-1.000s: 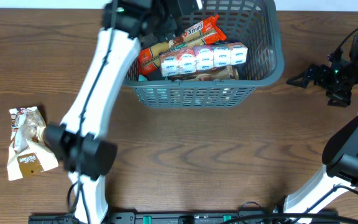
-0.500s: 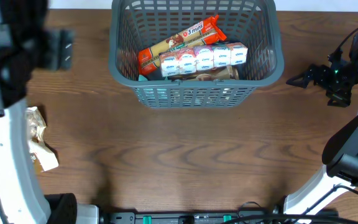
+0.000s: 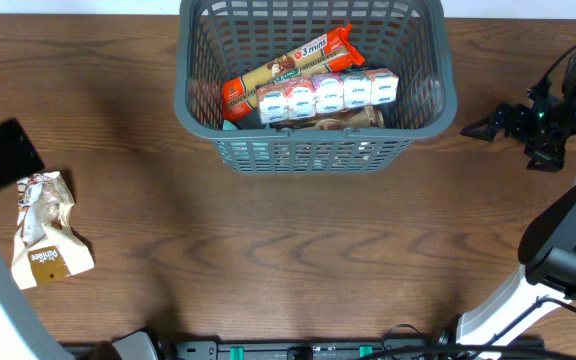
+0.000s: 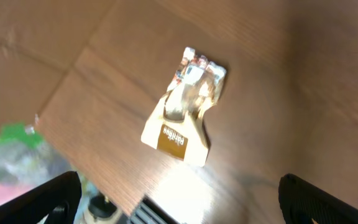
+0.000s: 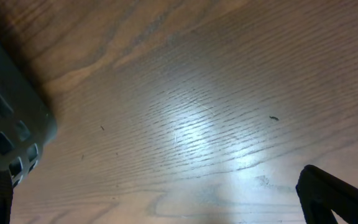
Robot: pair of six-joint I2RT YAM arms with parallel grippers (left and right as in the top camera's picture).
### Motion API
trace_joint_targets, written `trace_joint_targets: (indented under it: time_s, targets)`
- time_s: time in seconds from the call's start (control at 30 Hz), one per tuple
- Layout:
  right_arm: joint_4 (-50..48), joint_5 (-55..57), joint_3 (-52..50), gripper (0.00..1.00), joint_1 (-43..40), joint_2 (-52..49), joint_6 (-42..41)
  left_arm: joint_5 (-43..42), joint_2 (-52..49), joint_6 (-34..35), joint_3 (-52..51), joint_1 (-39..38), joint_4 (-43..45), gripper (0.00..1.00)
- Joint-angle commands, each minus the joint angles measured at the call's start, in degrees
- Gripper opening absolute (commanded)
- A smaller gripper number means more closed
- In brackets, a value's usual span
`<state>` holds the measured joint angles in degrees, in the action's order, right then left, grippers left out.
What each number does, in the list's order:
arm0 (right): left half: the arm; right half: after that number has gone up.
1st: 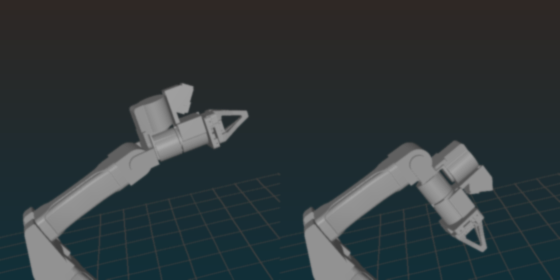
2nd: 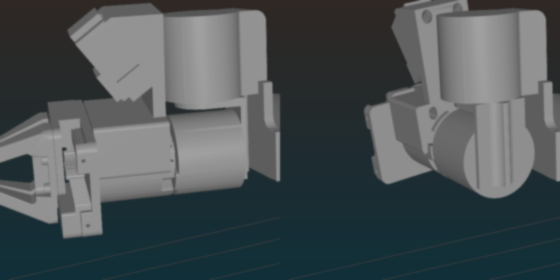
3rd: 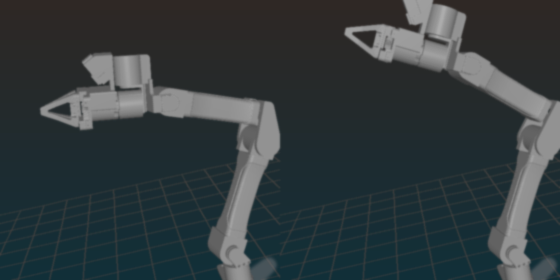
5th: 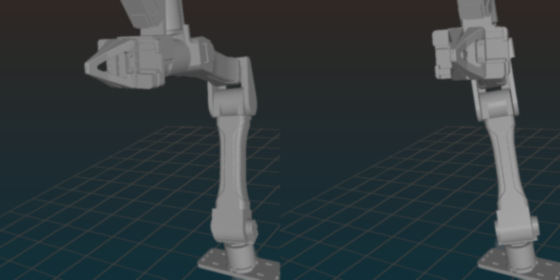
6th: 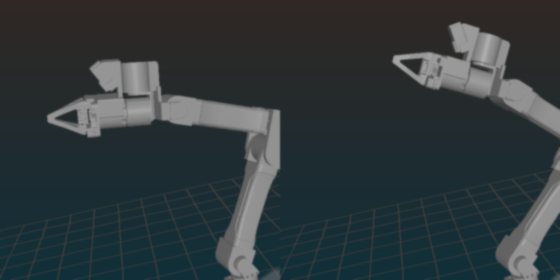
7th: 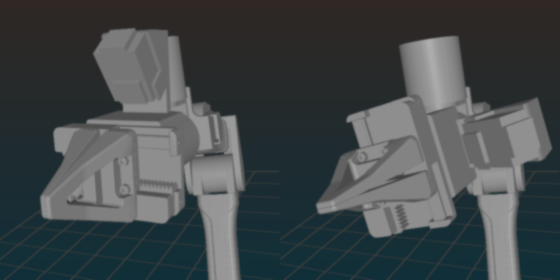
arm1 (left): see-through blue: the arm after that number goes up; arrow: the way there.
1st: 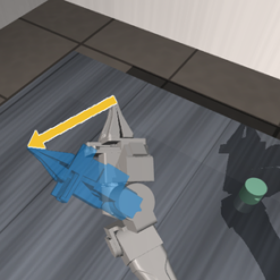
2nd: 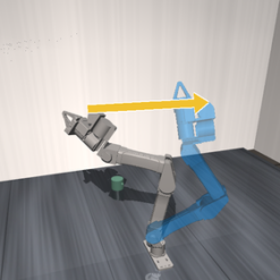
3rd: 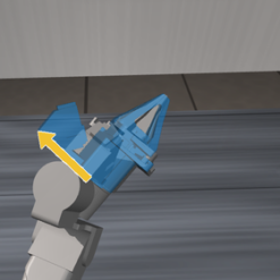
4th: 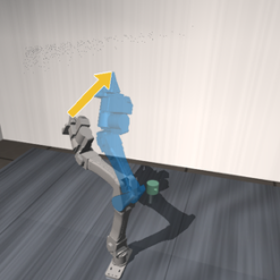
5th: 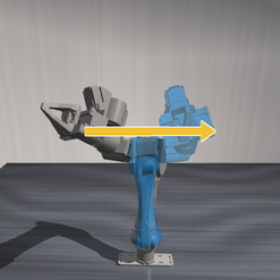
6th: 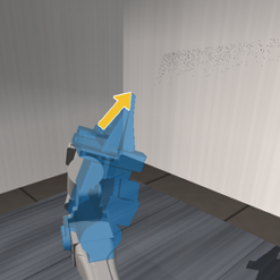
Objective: Pack container
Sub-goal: 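Withdraw the left arm and move it to the cream snack bag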
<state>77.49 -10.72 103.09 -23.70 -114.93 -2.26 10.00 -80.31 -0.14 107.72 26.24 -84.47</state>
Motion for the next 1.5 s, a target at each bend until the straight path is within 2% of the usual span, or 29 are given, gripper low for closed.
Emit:
trace_joint_targets:
  time_s: [0.0, 0.17, 0.33, 0.73, 1.2, 1.47]
  targets:
    - [0.0, -0.7, 0.0, 0.99, 0.5, -0.3, 1.1, -3.1, 3.1, -2.9, -13.2, 2.8, 5.0, 0.98]
    - [-0.5, -0.7, 0.0, 0.99, 0.5, -0.3, 1.1, -5.1, 3.3, -8.1, -31.2, 4.7, 17.0, 0.98]
    - [-0.6, -0.7, 0.0, 0.99, 0.5, -0.3, 1.1, -5.1, -0.3, -11.9, -41.9, 6.3, 28.3, 0.98]
    - [-0.8, -0.7, 0.0, 0.99, 0.5, -0.3, 1.1, -5.1, -11.1, -29.0, -42.8, 8.3, 37.9, 0.98]
    - [-0.8, -0.7, 0.0, 0.99, 0.5, -0.3, 0.6, -8.1, -23.4, -35.7, -42.8, 12.6, 43.8, 0.98]
    - [-1.0, -0.6, 0.0, 0.99, 0.5, -0.3, 0.4, -8.1, -28.4, -35.7, -42.8, 12.6, 47.9, 0.98]
